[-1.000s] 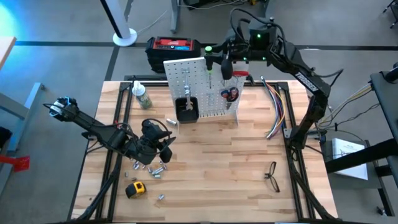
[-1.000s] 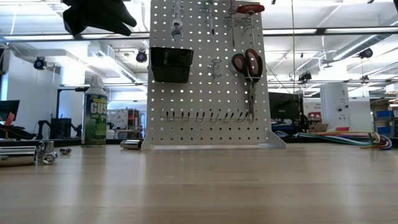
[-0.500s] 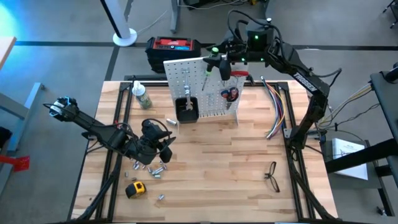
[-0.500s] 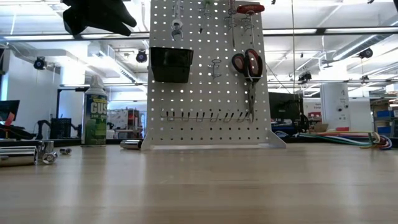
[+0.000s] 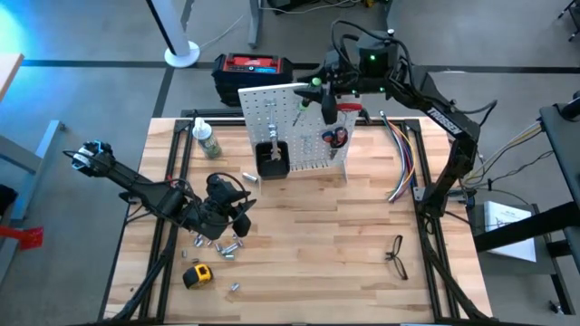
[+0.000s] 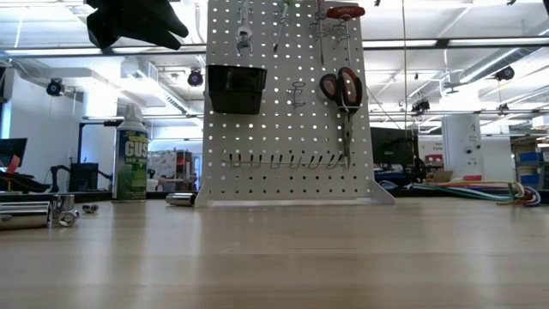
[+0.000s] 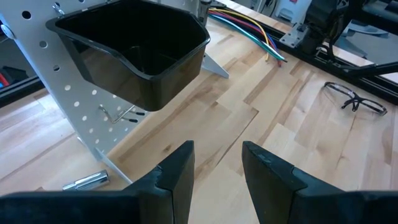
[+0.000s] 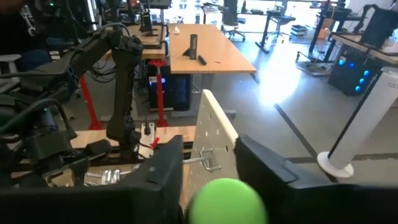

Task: Hang tools onto peg board
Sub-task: Adjust the tools on the pegboard

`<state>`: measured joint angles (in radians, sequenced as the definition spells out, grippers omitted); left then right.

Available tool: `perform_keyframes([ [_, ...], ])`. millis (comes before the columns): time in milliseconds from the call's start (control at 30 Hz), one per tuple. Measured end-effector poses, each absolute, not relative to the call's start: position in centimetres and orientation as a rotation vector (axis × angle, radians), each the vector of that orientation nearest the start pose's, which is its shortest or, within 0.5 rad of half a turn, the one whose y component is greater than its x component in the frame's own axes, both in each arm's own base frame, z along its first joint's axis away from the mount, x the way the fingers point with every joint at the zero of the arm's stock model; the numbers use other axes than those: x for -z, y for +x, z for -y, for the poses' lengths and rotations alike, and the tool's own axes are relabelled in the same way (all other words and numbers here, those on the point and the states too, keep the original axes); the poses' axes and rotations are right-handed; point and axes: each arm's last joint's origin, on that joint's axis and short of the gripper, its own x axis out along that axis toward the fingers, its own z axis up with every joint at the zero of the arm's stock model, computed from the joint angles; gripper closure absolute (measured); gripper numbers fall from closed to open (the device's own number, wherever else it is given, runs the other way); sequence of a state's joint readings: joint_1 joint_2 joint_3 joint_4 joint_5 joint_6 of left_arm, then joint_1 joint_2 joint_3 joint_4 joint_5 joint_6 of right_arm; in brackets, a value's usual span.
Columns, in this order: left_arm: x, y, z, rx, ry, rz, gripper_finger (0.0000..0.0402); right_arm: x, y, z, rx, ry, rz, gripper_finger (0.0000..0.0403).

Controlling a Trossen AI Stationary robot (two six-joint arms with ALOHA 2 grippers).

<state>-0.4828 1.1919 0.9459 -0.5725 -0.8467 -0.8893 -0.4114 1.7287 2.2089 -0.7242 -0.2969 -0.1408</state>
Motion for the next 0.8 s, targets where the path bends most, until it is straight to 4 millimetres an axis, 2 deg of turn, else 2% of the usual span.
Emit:
perform_keyframes([
  [133, -28.38, 21.73, 8.94, -0.585, -0.345, -0.433, 0.0277, -50.83, 31.86, 12.97, 0.094, -0.08, -0.23, 0.0316],
  [300, -28.38, 21.73, 8.94, -0.586, -0.345, -0.433, 0.0277, -50.83, 32.07, 13.01, 0.085, -0.08, -0.218, 0.0316],
  [467, -28.38, 21.73, 8.95, -0.585, -0.345, -0.433, 0.0277, -50.99, 32.16, 12.98, 0.074, -0.077, -0.198, 0.0296],
  [667, -28.38, 21.73, 8.95, -0.585, -0.345, -0.433, 0.0277, -51.36, 32.05, 12.88, 0.051, -0.07, -0.177, 0.0313],
  [800, -28.38, 21.73, 8.94, -0.586, -0.345, -0.433, 0.0277, -51.39, 32.05, 12.8, 0.029, -0.064, -0.173, 0.0308],
])
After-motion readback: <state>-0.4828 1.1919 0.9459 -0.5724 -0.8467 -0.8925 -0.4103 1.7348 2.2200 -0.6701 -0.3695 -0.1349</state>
